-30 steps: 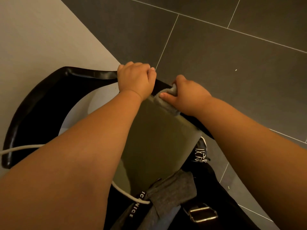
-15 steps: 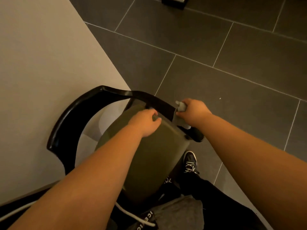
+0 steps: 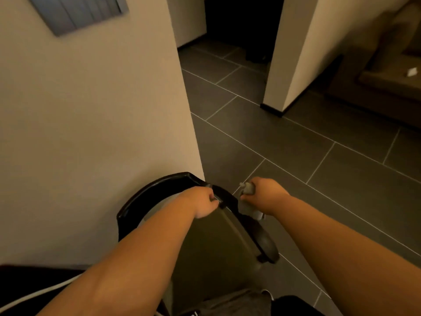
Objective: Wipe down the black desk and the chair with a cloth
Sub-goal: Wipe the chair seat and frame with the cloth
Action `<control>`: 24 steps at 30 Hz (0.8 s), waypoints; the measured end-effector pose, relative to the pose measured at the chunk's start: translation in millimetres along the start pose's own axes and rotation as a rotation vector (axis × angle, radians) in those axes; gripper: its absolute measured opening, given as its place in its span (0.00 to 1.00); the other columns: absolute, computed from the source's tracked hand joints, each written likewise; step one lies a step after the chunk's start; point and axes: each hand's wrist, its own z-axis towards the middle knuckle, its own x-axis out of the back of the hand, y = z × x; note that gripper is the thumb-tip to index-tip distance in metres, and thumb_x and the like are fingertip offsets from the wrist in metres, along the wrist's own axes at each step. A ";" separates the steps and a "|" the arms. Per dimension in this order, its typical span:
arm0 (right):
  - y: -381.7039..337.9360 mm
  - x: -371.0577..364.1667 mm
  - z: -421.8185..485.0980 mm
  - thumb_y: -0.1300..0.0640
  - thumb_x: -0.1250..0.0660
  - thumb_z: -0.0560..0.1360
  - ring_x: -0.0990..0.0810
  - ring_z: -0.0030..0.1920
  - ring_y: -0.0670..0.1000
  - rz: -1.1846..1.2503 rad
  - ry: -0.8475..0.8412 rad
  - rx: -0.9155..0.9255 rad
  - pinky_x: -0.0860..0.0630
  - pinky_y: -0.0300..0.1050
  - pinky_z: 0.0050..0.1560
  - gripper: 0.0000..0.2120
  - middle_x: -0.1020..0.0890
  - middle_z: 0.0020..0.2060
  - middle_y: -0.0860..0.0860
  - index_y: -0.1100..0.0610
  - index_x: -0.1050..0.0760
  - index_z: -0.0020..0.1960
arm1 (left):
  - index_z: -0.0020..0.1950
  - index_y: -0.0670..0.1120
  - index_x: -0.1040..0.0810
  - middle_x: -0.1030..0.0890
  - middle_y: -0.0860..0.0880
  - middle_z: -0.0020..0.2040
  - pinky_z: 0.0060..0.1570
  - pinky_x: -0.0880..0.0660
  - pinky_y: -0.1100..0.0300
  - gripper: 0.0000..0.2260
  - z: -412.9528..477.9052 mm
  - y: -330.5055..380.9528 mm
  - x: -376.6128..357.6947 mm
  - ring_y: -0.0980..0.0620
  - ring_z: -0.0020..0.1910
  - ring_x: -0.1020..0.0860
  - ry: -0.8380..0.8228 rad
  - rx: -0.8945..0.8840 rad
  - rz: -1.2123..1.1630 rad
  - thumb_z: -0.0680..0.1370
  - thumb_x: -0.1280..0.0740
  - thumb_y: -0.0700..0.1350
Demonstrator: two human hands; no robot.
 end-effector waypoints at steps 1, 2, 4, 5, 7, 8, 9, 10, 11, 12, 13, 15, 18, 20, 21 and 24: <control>-3.8 8.0 -2.2 0.42 0.28 0.74 0.20 0.49 0.53 0.001 0.011 0.020 0.21 0.49 0.48 0.16 0.20 0.48 0.49 0.50 0.25 0.56 | 0.69 0.51 0.23 0.19 0.48 0.65 0.62 0.23 0.49 0.19 -6.5 4.0 3.9 0.46 0.59 0.21 0.016 -0.002 -0.006 0.84 0.39 0.59; -7.0 15.1 -3.1 0.42 0.28 0.74 0.20 0.49 0.53 0.010 0.021 0.038 0.20 0.50 0.50 0.17 0.20 0.48 0.50 0.50 0.25 0.56 | 0.69 0.52 0.23 0.19 0.48 0.65 0.61 0.23 0.49 0.19 -11.4 7.7 7.1 0.46 0.60 0.21 0.033 -0.002 -0.008 0.84 0.39 0.60; -11.5 24.1 -2.0 0.42 0.28 0.74 0.19 0.49 0.52 0.016 0.015 0.084 0.19 0.52 0.53 0.17 0.19 0.48 0.50 0.51 0.24 0.56 | 0.71 0.52 0.25 0.20 0.49 0.66 0.59 0.23 0.50 0.20 -21.2 15.3 14.5 0.46 0.60 0.21 0.071 0.003 -0.012 0.83 0.39 0.60; -13.1 27.6 -0.7 0.42 0.28 0.74 0.19 0.50 0.52 0.005 -0.001 0.114 0.19 0.52 0.54 0.17 0.19 0.48 0.50 0.51 0.23 0.57 | 0.71 0.53 0.25 0.20 0.49 0.66 0.58 0.23 0.50 0.20 -26.2 18.2 16.9 0.46 0.59 0.21 0.096 0.019 -0.019 0.83 0.40 0.61; -13.7 34.7 1.5 0.42 0.28 0.74 0.20 0.50 0.51 -0.024 -0.032 0.182 0.19 0.51 0.54 0.17 0.19 0.49 0.50 0.51 0.24 0.57 | 0.73 0.53 0.26 0.20 0.49 0.67 0.58 0.23 0.51 0.21 -38.1 24.6 17.8 0.46 0.60 0.22 0.141 0.072 -0.039 0.83 0.40 0.61; -13.5 38.6 2.6 0.41 0.28 0.75 0.20 0.50 0.51 -0.026 -0.052 0.215 0.19 0.51 0.54 0.17 0.19 0.49 0.50 0.51 0.24 0.57 | 0.73 0.53 0.26 0.21 0.48 0.67 0.59 0.23 0.51 0.22 -44.0 28.1 15.7 0.45 0.62 0.22 0.161 0.108 -0.062 0.83 0.40 0.61; -12.3 42.2 3.2 0.42 0.28 0.75 0.20 0.50 0.51 -0.019 -0.073 0.248 0.19 0.52 0.54 0.17 0.19 0.49 0.50 0.50 0.24 0.57 | 0.74 0.53 0.26 0.21 0.48 0.68 0.61 0.24 0.50 0.22 -50.1 32.3 11.7 0.45 0.63 0.22 0.169 0.148 -0.090 0.83 0.39 0.61; -10.8 45.7 2.8 0.42 0.28 0.75 0.19 0.50 0.51 -0.005 -0.094 0.284 0.19 0.52 0.54 0.16 0.19 0.48 0.50 0.50 0.24 0.56 | 0.74 0.52 0.26 0.21 0.48 0.68 0.62 0.24 0.50 0.22 -55.8 37.7 6.6 0.45 0.63 0.22 0.167 0.182 -0.117 0.83 0.39 0.61; -8.7 48.9 0.9 0.43 0.28 0.75 0.19 0.49 0.50 0.006 -0.116 0.323 0.19 0.52 0.54 0.15 0.19 0.48 0.49 0.51 0.24 0.56 | 0.74 0.52 0.25 0.20 0.48 0.67 0.62 0.24 0.50 0.22 -61.2 43.8 0.4 0.45 0.63 0.22 0.160 0.212 -0.143 0.83 0.38 0.61; -5.9 50.5 -1.5 0.44 0.28 0.75 0.19 0.49 0.50 0.006 -0.135 0.365 0.18 0.52 0.54 0.14 0.19 0.47 0.49 0.51 0.23 0.55 | 0.73 0.52 0.25 0.20 0.48 0.66 0.62 0.23 0.49 0.22 -65.7 50.1 -7.1 0.45 0.62 0.22 0.159 0.240 -0.167 0.83 0.38 0.61; -2.3 50.7 -3.4 0.44 0.28 0.75 0.19 0.48 0.49 -0.006 -0.145 0.403 0.18 0.52 0.54 0.14 0.18 0.46 0.49 0.51 0.23 0.54 | 0.71 0.52 0.24 0.19 0.48 0.65 0.62 0.23 0.49 0.21 -69.8 56.0 -14.6 0.45 0.61 0.22 0.169 0.269 -0.184 0.83 0.38 0.61; 3.9 49.8 -7.6 0.43 0.28 0.75 0.19 0.47 0.49 -0.041 -0.163 0.457 0.18 0.51 0.53 0.14 0.18 0.45 0.48 0.50 0.23 0.53 | 0.68 0.53 0.22 0.19 0.49 0.63 0.61 0.23 0.48 0.19 -80.7 67.1 -26.0 0.46 0.59 0.22 0.199 0.315 -0.203 0.82 0.39 0.62; 5.7 45.8 -14.2 0.41 0.28 0.74 0.19 0.49 0.51 -0.135 -0.207 0.532 0.19 0.52 0.53 0.16 0.19 0.47 0.49 0.50 0.23 0.54 | 0.70 0.52 0.24 0.20 0.48 0.64 0.60 0.24 0.49 0.20 -106.7 79.6 -42.4 0.45 0.60 0.22 0.239 0.374 -0.240 0.83 0.39 0.61; 1.3 40.8 -24.2 0.40 0.28 0.74 0.19 0.49 0.51 -0.158 -0.237 0.601 0.18 0.51 0.50 0.17 0.18 0.48 0.49 0.49 0.23 0.55 | 0.71 0.51 0.25 0.20 0.47 0.65 0.61 0.23 0.48 0.21 -129.8 85.2 -54.5 0.44 0.61 0.22 0.256 0.412 -0.268 0.83 0.39 0.60; -1.8 37.3 -30.8 0.39 0.28 0.74 0.19 0.49 0.52 -0.154 -0.250 0.636 0.19 0.50 0.50 0.18 0.18 0.49 0.49 0.49 0.23 0.56 | 0.72 0.51 0.25 0.21 0.47 0.66 0.61 0.23 0.47 0.21 -141.4 86.3 -60.7 0.44 0.61 0.22 0.268 0.437 -0.283 0.83 0.39 0.60; -13.0 20.8 -50.7 0.37 0.29 0.73 0.20 0.51 0.52 -0.187 -0.278 0.743 0.21 0.49 0.51 0.21 0.18 0.49 0.49 0.50 0.22 0.58 | 0.73 0.52 0.26 0.20 0.47 0.66 0.62 0.24 0.47 0.22 -177.5 89.4 -79.8 0.44 0.63 0.22 0.316 0.529 -0.314 0.83 0.39 0.61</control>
